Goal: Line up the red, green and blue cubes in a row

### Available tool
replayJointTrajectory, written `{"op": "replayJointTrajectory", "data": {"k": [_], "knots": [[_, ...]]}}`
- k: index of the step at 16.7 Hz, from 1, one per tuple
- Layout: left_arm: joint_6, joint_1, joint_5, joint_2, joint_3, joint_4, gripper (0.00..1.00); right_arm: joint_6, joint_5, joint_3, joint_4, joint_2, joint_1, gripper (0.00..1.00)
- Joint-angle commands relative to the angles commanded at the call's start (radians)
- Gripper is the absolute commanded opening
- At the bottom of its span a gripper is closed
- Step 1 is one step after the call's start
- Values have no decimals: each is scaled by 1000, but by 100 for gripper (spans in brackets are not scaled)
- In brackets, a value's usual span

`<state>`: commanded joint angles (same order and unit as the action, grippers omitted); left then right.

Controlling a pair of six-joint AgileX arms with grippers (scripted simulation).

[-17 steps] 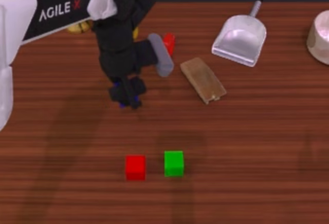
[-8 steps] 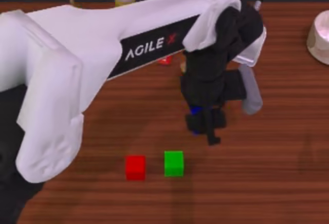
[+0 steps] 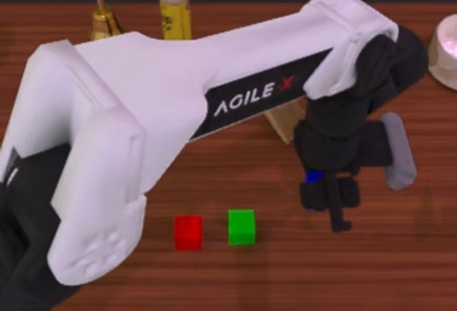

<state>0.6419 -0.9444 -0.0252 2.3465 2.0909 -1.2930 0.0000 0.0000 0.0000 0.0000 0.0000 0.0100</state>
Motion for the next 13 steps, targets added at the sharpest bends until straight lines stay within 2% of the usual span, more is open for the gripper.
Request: {"op": "replayJointTrajectory", "data": {"k": [3, 8, 13], "knots": [[1, -2, -1, 8, -32, 41, 0, 0, 0, 0, 0, 0, 0, 100], [-3, -5, 0, 55, -155, 210, 0, 0, 0, 0, 0, 0, 0, 100], [-4, -5, 0, 62, -174, 233, 0, 0, 0, 0, 0, 0, 0, 100]]}}
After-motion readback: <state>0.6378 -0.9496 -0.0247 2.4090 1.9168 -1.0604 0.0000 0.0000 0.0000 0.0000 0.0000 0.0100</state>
